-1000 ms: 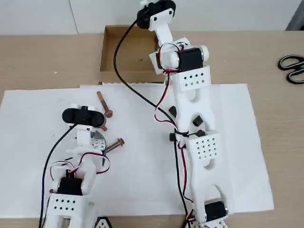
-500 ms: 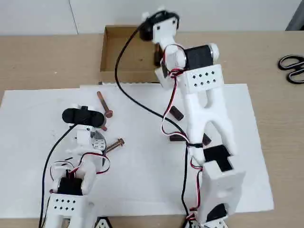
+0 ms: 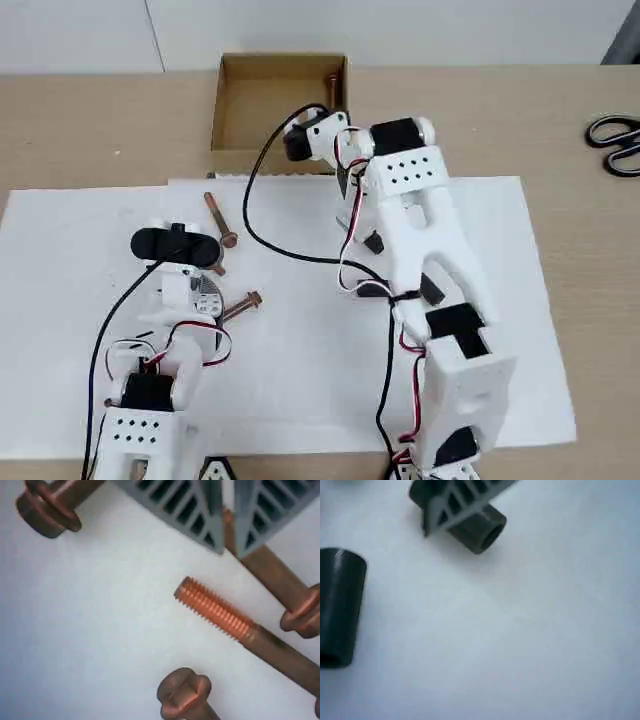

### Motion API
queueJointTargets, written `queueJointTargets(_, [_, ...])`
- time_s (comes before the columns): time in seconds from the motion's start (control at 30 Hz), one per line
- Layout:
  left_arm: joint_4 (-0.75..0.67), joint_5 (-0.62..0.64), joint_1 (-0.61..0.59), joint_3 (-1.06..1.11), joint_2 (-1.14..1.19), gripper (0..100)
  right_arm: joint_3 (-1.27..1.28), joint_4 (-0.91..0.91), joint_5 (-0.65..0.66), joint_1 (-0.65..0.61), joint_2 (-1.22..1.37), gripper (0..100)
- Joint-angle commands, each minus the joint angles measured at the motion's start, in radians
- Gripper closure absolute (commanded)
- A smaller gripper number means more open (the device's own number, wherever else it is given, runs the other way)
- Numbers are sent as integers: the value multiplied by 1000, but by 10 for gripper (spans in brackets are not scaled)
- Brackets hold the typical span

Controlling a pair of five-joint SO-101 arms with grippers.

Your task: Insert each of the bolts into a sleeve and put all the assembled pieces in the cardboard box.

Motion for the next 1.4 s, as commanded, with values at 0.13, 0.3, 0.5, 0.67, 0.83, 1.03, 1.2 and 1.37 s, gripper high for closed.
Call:
queueJointTargets(0.13, [-18, -2, -34, -4, -11, 994, -2, -71, 11, 8, 79, 810])
queueJointTargets(0.3, [-18, -2, -34, -4, -11, 994, -2, -105, 11, 8, 131, 811])
queueJointTargets(0.5, [-18, -2, -34, -4, -11, 994, -2, -105, 5, 48, 179, 811])
queueJointTargets(0.67, [-18, -2, -34, -4, -11, 994, -2, -107, 11, 68, 196, 811])
queueJointTargets(0.83, [-18, -2, -34, -4, -11, 994, -2, -108, 11, 59, 226, 812])
queueJointTargets(1.03, [-18, -2, -34, -4, -11, 994, -3, -122, 25, 36, 236, 812])
queueJointTargets(1.2, [-18, -2, -34, -4, -11, 994, -5, -119, 40, -18, 228, 812])
queueJointTargets(1.37, [-18, -2, -34, -4, -11, 994, -5, -120, 40, -21, 239, 896])
